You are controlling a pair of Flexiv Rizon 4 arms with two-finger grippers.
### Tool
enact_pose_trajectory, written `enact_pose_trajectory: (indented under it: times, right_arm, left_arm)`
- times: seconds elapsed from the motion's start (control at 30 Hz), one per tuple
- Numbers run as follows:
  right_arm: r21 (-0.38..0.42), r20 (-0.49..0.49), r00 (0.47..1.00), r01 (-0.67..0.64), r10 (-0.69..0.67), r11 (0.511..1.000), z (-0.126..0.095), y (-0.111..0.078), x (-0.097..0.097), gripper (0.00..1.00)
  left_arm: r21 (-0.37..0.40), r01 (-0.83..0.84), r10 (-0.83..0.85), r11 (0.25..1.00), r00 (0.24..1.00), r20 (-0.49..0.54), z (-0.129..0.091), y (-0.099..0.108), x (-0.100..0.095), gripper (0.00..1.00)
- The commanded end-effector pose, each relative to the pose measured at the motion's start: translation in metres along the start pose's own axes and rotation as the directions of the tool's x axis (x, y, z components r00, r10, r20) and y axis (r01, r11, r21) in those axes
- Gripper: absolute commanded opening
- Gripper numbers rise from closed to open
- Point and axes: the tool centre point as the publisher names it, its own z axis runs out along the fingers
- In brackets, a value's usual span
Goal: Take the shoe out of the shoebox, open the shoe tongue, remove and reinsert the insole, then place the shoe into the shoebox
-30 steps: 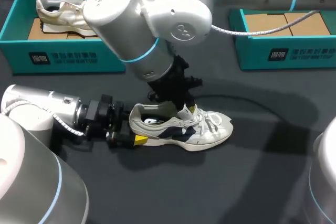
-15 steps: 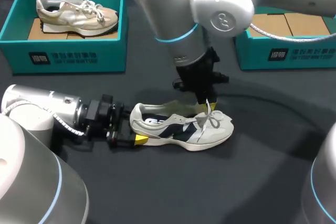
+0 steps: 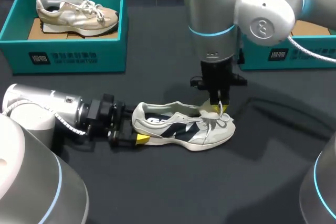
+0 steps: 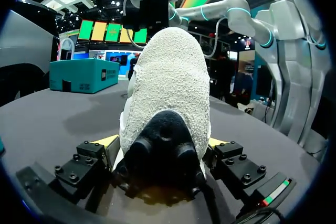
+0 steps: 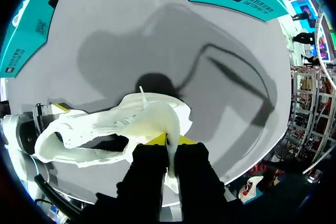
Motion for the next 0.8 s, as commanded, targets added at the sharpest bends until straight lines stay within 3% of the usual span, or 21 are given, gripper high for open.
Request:
enact_pose_trajectory:
  times: [0.03, 0.57, 0.67, 0.8]
  right_arm:
    - [0.008, -0.192, 0.981, 0.013, -0.012, 1.0, 0.007, 0.004, -0.016, 0.24]
    - [0.017, -0.14, 0.989, 0.039, -0.036, 0.999, 0.024, 0.003, -0.012, 0.5]
    - [0.009, -0.124, 0.992, 0.037, -0.035, 0.999, 0.026, 0.002, -0.013, 0.62]
    - [-0.003, -0.111, 0.993, 0.037, -0.037, 0.999, 0.026, -0.001, -0.017, 0.72]
  left_arm:
    - [0.001, 0.0, 0.0, 1.0, 1.0, -0.001, -0.002, 0.005, 0.0, 0.0]
    - [0.001, 0.0, 0.0, 1.0, 1.0, -0.001, -0.002, 0.005, 0.0, 0.0]
    - [0.001, 0.0, 0.0, 1.0, 1.0, -0.001, -0.002, 0.005, 0.0, 0.0]
    - [0.001, 0.0, 0.0, 1.0, 1.0, -0.001, -0.002, 0.005, 0.0, 0.0]
